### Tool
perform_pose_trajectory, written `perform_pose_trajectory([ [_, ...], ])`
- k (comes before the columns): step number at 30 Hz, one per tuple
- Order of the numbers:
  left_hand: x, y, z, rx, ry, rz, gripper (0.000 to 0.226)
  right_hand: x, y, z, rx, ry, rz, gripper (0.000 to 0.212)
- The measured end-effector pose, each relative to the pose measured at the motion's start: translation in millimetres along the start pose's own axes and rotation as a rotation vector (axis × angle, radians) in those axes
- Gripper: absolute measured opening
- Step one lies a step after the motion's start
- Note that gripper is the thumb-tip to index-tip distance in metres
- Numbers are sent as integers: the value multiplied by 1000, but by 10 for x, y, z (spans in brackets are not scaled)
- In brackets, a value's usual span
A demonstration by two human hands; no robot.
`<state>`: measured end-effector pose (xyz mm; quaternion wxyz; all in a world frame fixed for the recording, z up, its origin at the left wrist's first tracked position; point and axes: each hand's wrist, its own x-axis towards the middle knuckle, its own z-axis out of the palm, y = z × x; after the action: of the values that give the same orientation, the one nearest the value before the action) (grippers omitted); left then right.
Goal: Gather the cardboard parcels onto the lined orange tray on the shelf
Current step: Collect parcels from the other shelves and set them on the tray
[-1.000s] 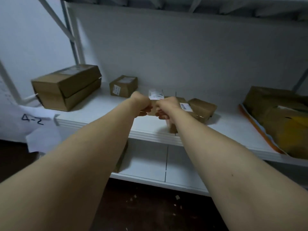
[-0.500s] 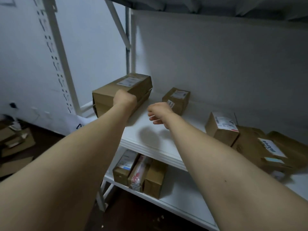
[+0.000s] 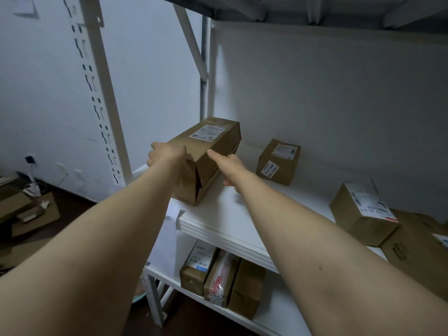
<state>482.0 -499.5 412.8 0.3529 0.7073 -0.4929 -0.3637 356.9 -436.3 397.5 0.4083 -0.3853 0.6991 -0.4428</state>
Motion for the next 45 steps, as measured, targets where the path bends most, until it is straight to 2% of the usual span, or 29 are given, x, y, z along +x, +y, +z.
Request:
perform_pose_trajectory([
  [11,244,-80,11,-36,-30,12,64,120,96,-19,8,-40,40,85],
  [14,230,-110,-3,-37,-33,45,62,183,103,6,38,-50,35,79],
  [17,193,-123,15,-135,-133,65,44,227,128,-48,83,5,43,73],
  [20,127,-101,40,-175,-229,47,63,234,175,-189,117,63,78,78],
  [23,35,-92,38,-151,-376,-16,72,197,238,-241,131,-7,164,84],
  [25,-11,-93,30,-153,-453,-68,61,167,268,-189,127,-55,205,87],
  [28,-86,-79,25,-146,-473,-85,38,135,276,-100,139,-62,213,92],
  [31,-223,-64,26,-156,-519,-118,30,67,275,-112,199,-37,232,104],
  [34,-410,-66,51,-210,-588,-151,24,-39,258,-228,218,-11,238,105],
  [37,-694,-66,117,-264,-603,-147,28,-166,281,-442,220,32,170,94],
  [40,-932,-83,233,-318,-637,-153,29,-328,292,-634,193,138,21,62],
  [43,-1207,-126,348,-303,-696,-165,31,-519,337,-835,31,231,-103,61],
  [45,-1392,-152,391,-267,-711,-174,33,-637,387,-925,-76,283,-152,72],
])
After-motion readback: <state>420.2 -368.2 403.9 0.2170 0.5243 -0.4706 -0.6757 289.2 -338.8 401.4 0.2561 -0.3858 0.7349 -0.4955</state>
